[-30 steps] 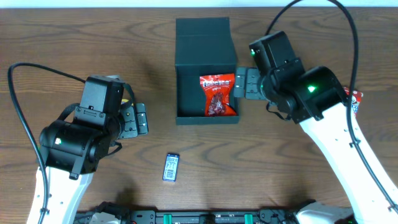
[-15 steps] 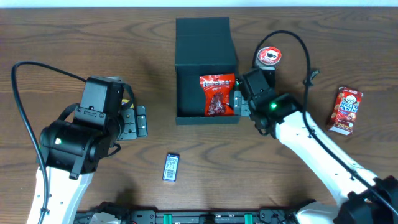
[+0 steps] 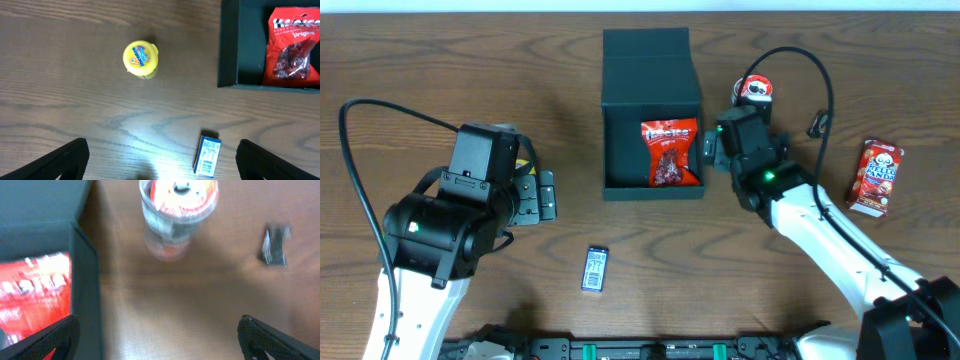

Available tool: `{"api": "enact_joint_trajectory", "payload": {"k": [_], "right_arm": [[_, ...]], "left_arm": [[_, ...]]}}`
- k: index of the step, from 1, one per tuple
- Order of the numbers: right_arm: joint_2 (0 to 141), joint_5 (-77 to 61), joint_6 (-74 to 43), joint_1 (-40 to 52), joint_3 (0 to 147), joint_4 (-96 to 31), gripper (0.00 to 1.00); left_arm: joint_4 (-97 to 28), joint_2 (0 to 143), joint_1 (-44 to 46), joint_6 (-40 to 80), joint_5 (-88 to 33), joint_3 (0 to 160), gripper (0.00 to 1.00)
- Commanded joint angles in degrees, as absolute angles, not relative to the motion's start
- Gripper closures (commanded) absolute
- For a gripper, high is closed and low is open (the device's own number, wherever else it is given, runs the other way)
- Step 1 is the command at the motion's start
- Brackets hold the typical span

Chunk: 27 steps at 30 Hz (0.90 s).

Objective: Pack container
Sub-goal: 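Move the right gripper to the Pringles can and grasp it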

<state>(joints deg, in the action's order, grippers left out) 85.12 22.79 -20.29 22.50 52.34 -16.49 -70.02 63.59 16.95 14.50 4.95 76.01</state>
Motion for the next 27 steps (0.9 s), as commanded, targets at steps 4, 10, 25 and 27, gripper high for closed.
{"api": "enact_joint_trajectory", "payload": {"k": [4,10,25,27], "right_arm": [[85.8,17.32,-15.57,14.48,48.12,-14.17,0.01],[86.37,3.22,-5.56,9.34,45.23,-4.89,0.01],[99.79,2.81,0.75,9.61,45.23,11.79,0.01],[101.12,4.75,0.75,9.58,45.23,13.96,0.01]], "left_arm": [[-70.04,63.68,17.06,13.45,6.0,76.23,0.05],[-69.63,64.25,17.06,13.47,5.98,76.23,0.05],[-68.71,67.79,17.06,13.5,5.91,76.23,0.05],[-68.71,67.77,17.06,13.52,5.91,76.23,0.05]]}}
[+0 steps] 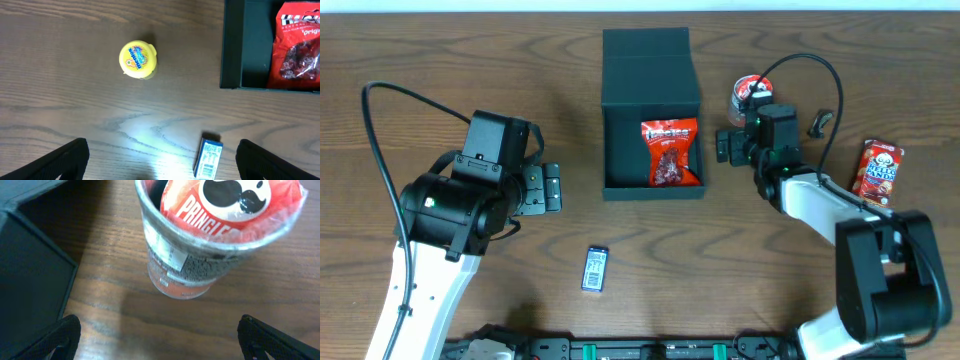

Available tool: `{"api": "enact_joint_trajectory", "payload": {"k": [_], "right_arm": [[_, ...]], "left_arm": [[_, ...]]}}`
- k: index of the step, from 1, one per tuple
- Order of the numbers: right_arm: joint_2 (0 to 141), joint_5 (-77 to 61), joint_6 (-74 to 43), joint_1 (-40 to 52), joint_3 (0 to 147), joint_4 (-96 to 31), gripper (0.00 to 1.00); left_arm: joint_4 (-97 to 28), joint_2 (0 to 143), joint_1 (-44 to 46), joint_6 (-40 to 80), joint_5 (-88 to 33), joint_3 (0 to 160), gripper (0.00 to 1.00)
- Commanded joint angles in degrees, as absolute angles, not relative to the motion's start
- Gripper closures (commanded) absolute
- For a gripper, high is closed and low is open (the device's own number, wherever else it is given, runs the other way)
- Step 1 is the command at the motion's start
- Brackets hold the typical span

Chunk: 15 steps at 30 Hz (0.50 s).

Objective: Pack container
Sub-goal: 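Move the right gripper to the Pringles can and grasp it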

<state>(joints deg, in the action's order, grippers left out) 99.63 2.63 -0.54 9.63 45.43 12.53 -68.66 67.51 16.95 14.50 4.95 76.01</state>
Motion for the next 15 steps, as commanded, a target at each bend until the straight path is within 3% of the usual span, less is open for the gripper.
{"api": "enact_joint_trajectory", "payload": {"k": [1,15], "right_arm": [[101.43,5.34,0.75,9.54,45.25,14.55,0.01],[104.01,5.96,0.73,6.85,45.28,22.48,0.01]], "left_arm": [[-68.71,67.79,17.06,13.5,5.91,76.23,0.05],[-67.2,67.79,17.06,13.45,4.86,76.23,0.05]]}}
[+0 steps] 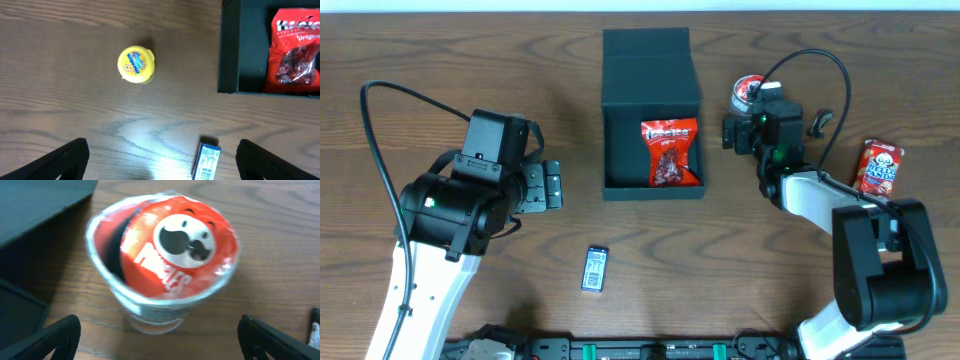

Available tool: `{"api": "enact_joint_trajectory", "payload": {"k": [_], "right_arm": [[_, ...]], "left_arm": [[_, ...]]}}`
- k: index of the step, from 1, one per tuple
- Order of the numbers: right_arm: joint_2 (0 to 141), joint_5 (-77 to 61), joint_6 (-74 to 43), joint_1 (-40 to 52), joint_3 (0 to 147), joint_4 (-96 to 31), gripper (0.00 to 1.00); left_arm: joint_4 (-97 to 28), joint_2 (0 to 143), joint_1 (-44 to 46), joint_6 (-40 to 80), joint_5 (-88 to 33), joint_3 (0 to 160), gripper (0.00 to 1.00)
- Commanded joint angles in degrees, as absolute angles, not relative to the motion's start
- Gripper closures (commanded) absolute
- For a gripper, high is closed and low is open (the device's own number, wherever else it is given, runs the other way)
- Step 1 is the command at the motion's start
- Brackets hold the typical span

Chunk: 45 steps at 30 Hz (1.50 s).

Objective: Pack container
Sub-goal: 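Move the right gripper to the Pringles can and grasp it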

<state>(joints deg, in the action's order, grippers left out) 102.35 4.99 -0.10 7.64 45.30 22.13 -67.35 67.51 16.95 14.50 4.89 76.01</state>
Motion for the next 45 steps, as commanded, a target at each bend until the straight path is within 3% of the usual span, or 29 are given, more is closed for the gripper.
{"api": "enact_joint_trajectory", "payload": {"k": [1,45], "right_arm": [[104.4,5.74,0.69,6.76,45.3,23.07,0.01],[112.75,2.55,-2.09,4.8,53.91,25.91,0.01]], "left_arm": [[-67.05,67.79,17.06,13.45,4.84,76.23,0.05],[-64.69,67.81,17.06,12.56,4.38,76.23,0.05]]}}
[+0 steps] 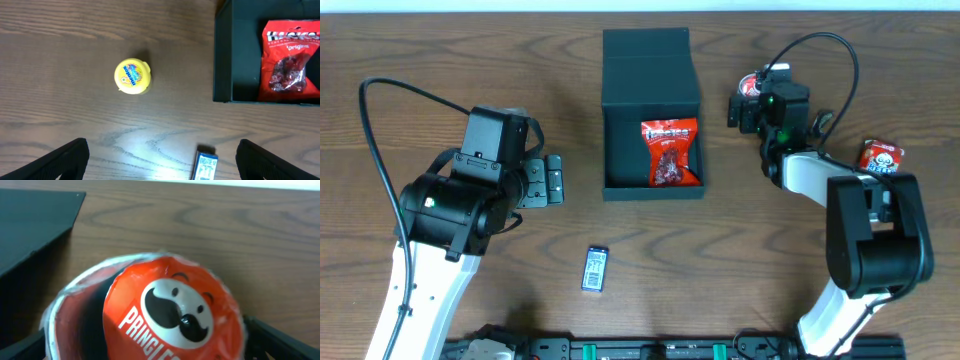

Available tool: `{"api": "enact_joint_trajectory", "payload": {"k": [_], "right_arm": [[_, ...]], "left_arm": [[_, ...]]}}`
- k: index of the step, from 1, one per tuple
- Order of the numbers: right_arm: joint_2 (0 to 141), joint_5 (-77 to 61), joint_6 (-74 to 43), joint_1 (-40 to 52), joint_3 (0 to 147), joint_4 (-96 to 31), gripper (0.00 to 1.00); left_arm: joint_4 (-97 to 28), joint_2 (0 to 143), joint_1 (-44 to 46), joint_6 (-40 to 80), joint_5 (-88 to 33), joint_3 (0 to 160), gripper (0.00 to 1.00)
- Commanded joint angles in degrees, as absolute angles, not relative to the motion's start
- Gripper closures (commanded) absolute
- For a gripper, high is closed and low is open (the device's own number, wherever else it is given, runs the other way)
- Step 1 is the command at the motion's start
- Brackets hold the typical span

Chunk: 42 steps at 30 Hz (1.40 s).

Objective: Pack container
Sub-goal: 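Move the right gripper to the Pringles can and grasp it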

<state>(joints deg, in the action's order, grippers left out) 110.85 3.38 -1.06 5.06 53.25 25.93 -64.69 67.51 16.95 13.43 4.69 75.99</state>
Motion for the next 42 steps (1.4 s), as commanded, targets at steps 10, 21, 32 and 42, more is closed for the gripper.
{"api": "enact_joint_trajectory", "payload": {"k": [10,21,32,42], "right_arm": [[113.73,2.79,-2.09,4.8,53.93,26.85,0.01],[113.73,3.2,-2.09,4.8,53.93,26.81,0.22],[113.73,3.2,-2.09,4.8,53.93,26.81,0.26],[113.73,3.2,-2.07,4.8,53.93,26.81,0.27]], "left_arm": [[-64.4,67.81,17.06,12.16,4.25,76.23,0.05],[-64.42,67.81,17.06,11.94,4.23,76.23,0.05],[-64.42,67.81,17.06,11.75,4.23,76.23,0.05],[-64.42,67.81,17.06,11.75,4.23,76.23,0.05]]}}
